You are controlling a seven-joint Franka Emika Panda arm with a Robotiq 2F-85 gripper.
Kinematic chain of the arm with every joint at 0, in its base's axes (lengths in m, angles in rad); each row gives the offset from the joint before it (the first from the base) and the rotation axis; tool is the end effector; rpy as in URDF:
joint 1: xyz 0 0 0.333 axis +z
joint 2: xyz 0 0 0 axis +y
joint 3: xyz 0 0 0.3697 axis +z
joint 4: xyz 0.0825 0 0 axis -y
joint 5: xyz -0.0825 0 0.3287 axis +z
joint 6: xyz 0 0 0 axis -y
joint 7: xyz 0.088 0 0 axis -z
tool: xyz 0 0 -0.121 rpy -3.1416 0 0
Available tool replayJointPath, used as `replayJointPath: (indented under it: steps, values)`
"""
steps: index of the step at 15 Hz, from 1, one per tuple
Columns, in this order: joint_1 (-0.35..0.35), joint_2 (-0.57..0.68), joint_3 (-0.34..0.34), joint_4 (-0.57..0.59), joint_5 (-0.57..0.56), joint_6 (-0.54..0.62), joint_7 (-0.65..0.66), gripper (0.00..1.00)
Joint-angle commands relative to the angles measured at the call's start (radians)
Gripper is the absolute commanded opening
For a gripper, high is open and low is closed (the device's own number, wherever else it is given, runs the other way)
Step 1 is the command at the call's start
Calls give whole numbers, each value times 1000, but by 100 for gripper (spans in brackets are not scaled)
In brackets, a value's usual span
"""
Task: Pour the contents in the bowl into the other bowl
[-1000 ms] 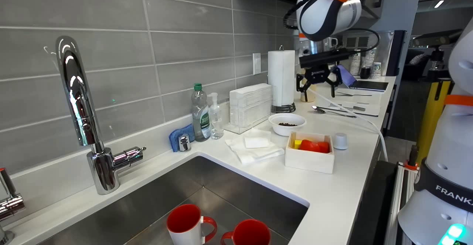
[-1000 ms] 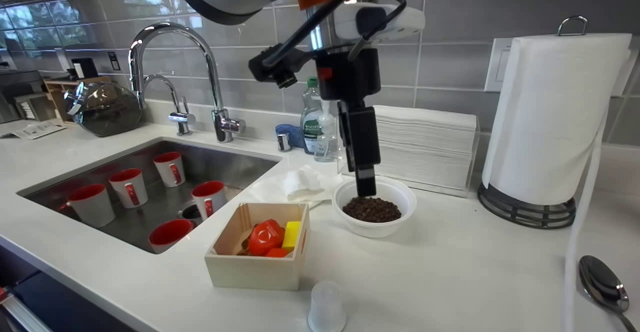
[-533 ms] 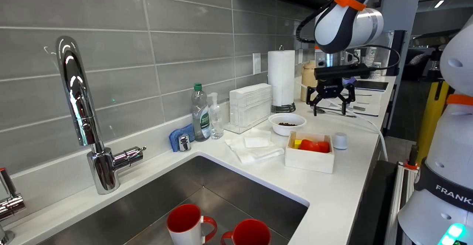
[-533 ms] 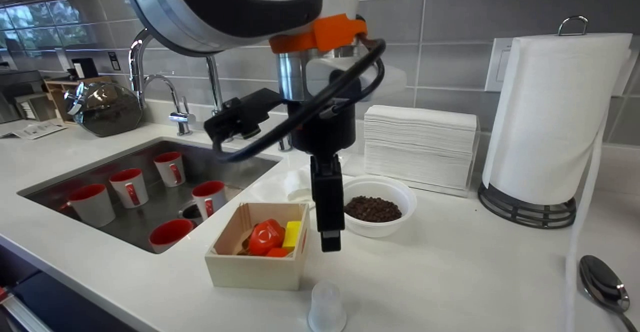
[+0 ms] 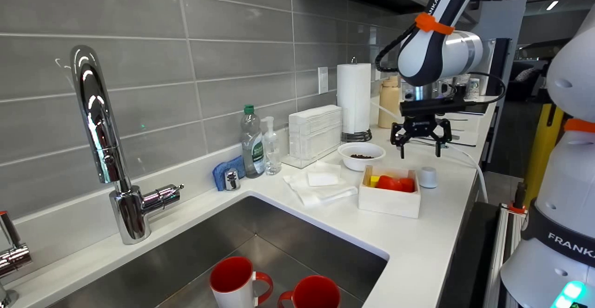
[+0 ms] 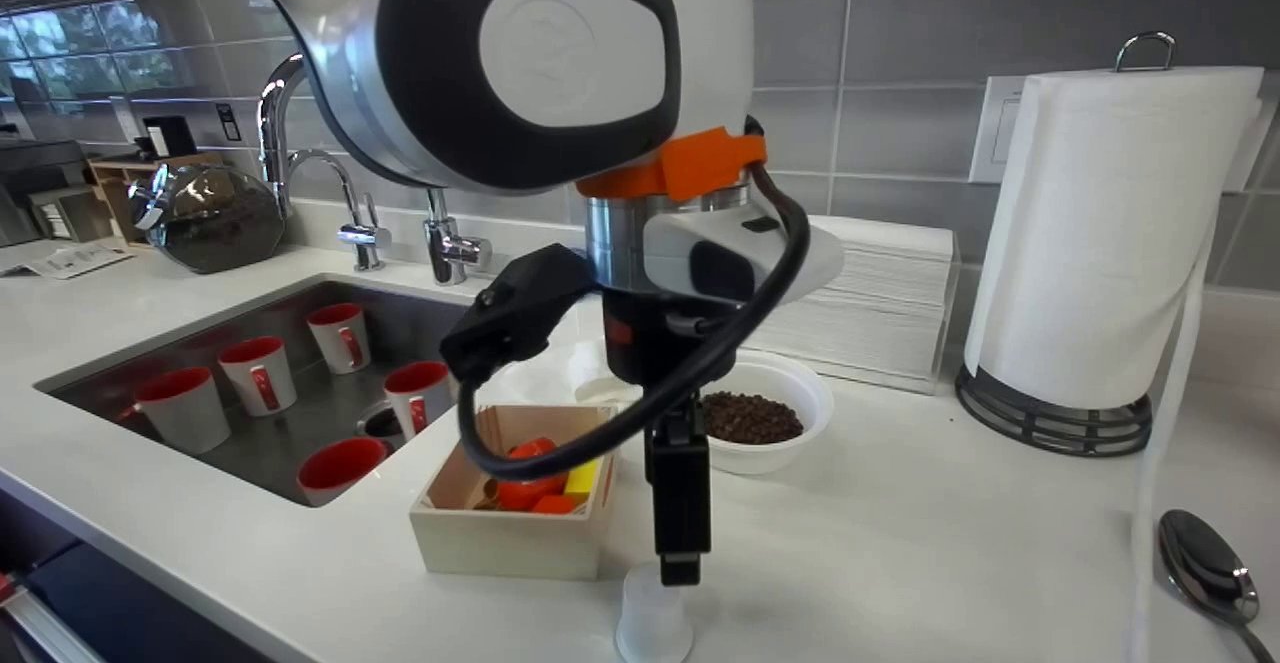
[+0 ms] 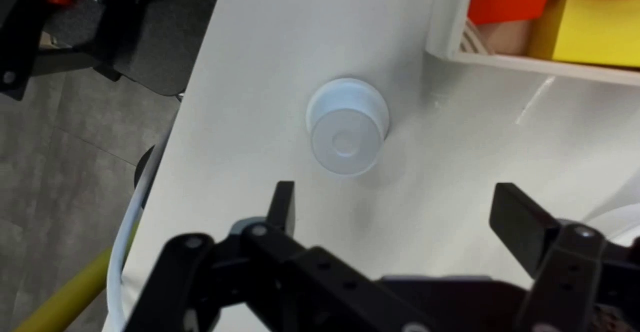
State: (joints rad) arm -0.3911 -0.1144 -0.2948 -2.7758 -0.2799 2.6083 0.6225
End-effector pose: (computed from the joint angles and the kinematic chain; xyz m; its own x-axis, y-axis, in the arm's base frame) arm 0.2705 -0.2153 0.3290 0.4886 -0.8725 0.0020 -0.8668 -0.4852 0.1149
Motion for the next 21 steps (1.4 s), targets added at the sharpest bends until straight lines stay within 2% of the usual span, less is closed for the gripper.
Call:
replayJointPath:
  steps: [1,8,10,17,19,21]
  values:
    - [-14,39,-8,1,19,14,-25,100]
    - [-1,126,-32,3,29,83,-15,100]
    - [5,157,-40,3,16,127,4,72]
    - [41,224,-60,4,118,204,-40,13]
    - [47,228,-69,6,130,202,-52,0]
    - [55,225,-78,7,136,195,-53,0]
